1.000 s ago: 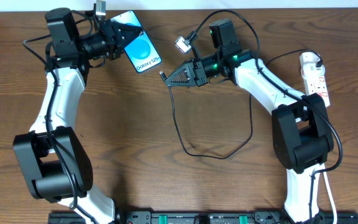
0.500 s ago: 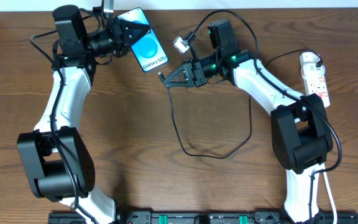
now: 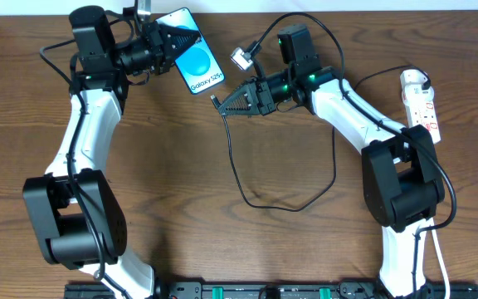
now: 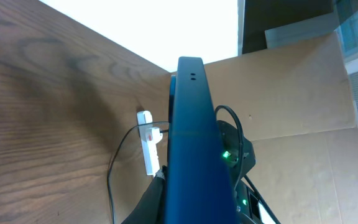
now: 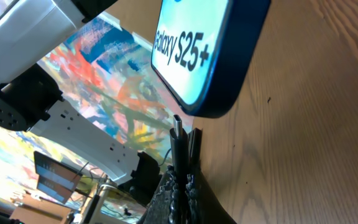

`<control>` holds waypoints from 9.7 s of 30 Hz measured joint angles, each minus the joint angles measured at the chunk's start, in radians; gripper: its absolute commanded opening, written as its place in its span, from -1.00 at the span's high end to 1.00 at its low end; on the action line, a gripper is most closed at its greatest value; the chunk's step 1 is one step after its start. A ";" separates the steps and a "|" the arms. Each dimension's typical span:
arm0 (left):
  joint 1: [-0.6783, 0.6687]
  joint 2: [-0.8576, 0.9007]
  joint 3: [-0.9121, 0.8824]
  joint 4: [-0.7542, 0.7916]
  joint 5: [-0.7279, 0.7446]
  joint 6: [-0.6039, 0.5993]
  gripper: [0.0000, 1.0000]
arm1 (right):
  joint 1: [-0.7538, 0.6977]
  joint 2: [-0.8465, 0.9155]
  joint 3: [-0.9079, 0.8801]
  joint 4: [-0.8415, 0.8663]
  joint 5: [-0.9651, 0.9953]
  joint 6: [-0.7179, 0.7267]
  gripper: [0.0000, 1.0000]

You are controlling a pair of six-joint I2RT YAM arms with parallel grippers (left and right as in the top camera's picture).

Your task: Plug charger to phone and switch on socket

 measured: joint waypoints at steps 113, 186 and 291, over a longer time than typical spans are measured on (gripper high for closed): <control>-0.028 0.000 0.000 0.000 -0.023 0.034 0.85 | -0.021 0.000 0.000 0.008 -0.007 0.022 0.97; -0.033 0.000 0.000 0.000 -0.019 0.034 0.85 | -0.028 0.000 0.000 0.074 -0.006 0.051 0.98; -0.052 0.000 0.000 0.008 -0.184 0.107 0.85 | -0.021 0.000 -0.013 0.340 0.201 0.594 0.98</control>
